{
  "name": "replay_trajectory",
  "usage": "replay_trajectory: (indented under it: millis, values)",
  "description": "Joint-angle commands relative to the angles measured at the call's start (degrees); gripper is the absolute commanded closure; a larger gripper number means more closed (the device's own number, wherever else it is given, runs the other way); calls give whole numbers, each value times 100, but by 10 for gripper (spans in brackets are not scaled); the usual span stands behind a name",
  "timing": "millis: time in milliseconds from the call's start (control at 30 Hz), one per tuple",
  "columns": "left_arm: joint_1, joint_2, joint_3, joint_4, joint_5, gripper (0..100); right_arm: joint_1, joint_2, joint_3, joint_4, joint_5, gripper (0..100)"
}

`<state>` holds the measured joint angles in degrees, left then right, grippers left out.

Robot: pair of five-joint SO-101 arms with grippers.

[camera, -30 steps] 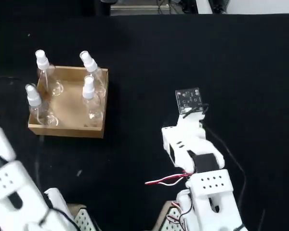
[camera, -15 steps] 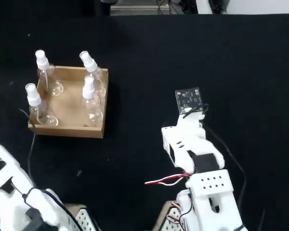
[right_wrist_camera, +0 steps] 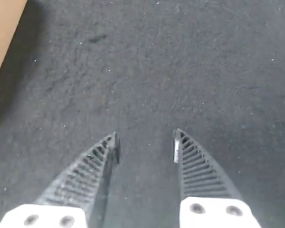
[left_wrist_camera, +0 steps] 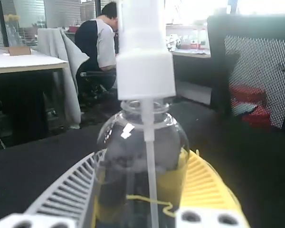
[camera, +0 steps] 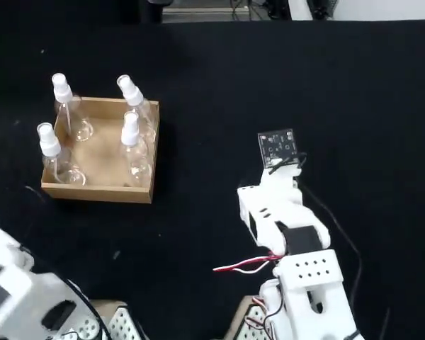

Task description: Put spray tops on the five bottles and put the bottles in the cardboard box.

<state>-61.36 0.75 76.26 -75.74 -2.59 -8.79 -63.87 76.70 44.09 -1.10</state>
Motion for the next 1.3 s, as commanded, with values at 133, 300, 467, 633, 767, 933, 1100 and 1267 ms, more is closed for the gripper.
replay_trajectory:
  millis: [133, 300, 467, 633, 767, 933, 1100, 1267]
  values:
    - [-75, 2075, -787, -1679, -114, 971, -70, -13, -31, -105, 9, 836]
    - [-136, 2602, -963, -1829, -105, 971, -70, -13, -31, -114, 9, 836]
    - [-180, 2664, -963, -1811, -105, 971, -70, -13, -31, -114, 9, 836]
    - [-189, 2681, -901, -1776, -105, 970, -62, -13, -31, -105, 18, 836]
    - [-189, 2681, -901, -1776, -123, 970, -62, -13, -31, -97, 18, 836]
    - [-189, 2681, -963, -1363, -149, 970, -53, -13, -31, -97, 18, 836]
    - [-303, 2681, -1103, -1204, -105, 970, -53, -13, -31, -97, 18, 836]
    - [-312, 2681, -1033, -1723, -149, 970, -53, -13, -31, -97, 18, 836]
